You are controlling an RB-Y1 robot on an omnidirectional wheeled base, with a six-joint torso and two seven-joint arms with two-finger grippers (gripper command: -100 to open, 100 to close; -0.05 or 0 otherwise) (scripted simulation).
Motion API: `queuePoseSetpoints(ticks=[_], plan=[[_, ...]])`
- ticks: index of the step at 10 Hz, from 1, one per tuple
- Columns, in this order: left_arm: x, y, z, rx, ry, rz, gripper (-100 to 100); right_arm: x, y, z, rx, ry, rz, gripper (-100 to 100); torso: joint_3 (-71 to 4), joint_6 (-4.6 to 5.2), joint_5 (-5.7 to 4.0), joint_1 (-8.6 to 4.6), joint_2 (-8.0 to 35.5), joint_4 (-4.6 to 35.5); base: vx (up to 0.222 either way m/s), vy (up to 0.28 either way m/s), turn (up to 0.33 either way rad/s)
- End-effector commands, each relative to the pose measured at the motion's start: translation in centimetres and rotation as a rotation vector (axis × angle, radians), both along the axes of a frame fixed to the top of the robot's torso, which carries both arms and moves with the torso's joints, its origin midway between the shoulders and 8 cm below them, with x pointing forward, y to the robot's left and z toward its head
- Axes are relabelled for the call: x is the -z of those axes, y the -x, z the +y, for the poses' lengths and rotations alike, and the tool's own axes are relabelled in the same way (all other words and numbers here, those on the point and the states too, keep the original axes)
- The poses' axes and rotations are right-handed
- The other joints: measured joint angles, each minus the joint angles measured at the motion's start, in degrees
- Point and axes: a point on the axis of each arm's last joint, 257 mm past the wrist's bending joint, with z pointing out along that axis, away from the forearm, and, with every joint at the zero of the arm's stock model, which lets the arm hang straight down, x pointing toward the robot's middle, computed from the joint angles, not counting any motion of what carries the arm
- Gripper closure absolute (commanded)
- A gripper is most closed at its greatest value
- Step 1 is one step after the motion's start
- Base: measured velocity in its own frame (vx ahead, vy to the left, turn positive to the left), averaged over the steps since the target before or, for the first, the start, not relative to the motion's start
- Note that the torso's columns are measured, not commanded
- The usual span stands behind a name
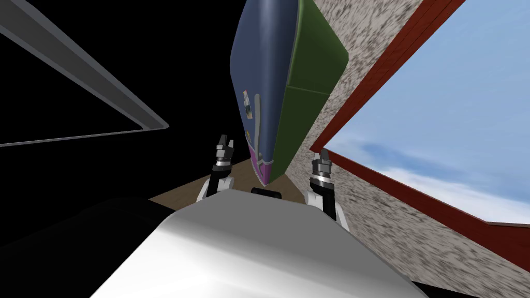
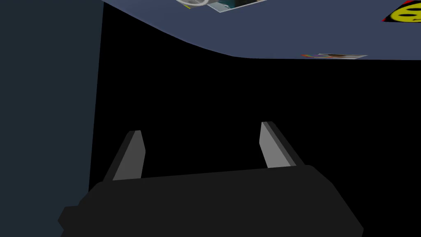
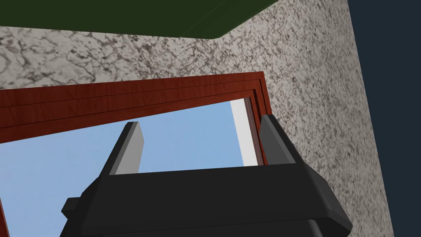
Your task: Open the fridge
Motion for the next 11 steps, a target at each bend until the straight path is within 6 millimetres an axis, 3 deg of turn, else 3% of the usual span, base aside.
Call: queuePoseSetpoints(ticks=[1,9,10,11], plan=[[0.0,0.0,0.0,0.0,0.0,0.0,0,0.0,0.0,0.0,0.0,0.0,0.0,0,-4.7,0.0,0.0,0.0,2.3,2.3,0.0,0.0,0.0],[-0.02,0.01,0.0,0.0,0.0,0.0,0,-0.02,0.01,0.0,0.0,0.0,0.0,0,-70.7,0.0,0.0,0.0,35.4,35.4,0.0,0.0,0.0],[0.42,-0.31,-0.54,0.016,-0.041,0.015,-100,-0.02,0.01,0.0,0.0,0.0,0.0,0,-79.2,0.0,0.0,0.0,39.6,39.6,0.005,-0.006,-0.03],[0.69,-0.47,-0.74,0.021,-0.058,0.023,-100,0.0,0.0,0.0,0.0,0.0,0.0,0,-83.1,0.01,0.0,0.0,41.5,41.5,-0.001,-0.011,-0.043]])
